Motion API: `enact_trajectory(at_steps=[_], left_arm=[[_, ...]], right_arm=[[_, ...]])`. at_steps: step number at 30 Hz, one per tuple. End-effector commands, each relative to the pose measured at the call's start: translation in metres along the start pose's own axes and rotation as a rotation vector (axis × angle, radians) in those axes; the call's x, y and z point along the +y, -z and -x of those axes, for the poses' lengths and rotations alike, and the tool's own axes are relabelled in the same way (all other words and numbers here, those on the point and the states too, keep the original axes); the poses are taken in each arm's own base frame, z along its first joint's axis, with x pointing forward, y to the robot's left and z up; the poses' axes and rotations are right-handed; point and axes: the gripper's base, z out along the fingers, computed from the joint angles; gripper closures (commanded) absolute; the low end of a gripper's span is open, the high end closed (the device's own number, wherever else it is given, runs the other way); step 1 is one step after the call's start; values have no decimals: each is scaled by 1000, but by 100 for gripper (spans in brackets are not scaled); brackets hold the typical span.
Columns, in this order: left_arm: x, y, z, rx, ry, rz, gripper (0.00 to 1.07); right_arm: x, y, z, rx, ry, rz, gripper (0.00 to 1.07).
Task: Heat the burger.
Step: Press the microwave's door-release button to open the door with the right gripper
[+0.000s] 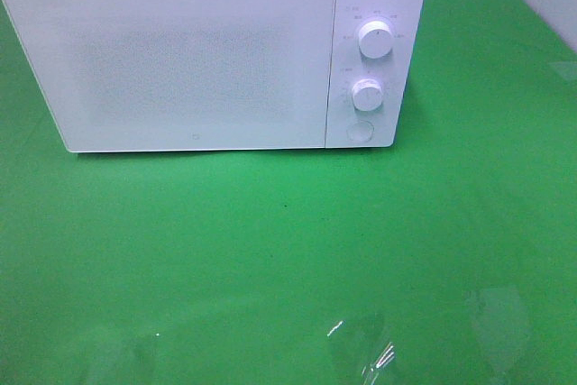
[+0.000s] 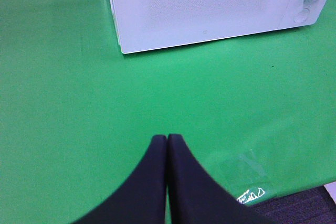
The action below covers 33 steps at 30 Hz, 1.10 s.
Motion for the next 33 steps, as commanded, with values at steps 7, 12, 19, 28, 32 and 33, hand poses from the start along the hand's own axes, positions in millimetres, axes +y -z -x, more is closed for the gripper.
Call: enact_trajectory(at_steps=[7,12,19,28,32,33], left_arm=[[0,3,-1,-34,1,6,106],[0,3,-1,-34,1,6,106],[0,3,-1,-34,1,6,106],[0,3,-1,-34,1,6,106],[0,3,-1,-34,1,6,106],[0,3,-1,-34,1,6,106]], right_arm=[[2,-28,26,-43,27,0,48],[4,-47,43,-103,30,8,52],[6,-95,49,8,37,14,75],[9,-159,36,201,45,20,107],[10,-183,30,232,54,26,107],[11,-197,27,229,58,30,107]])
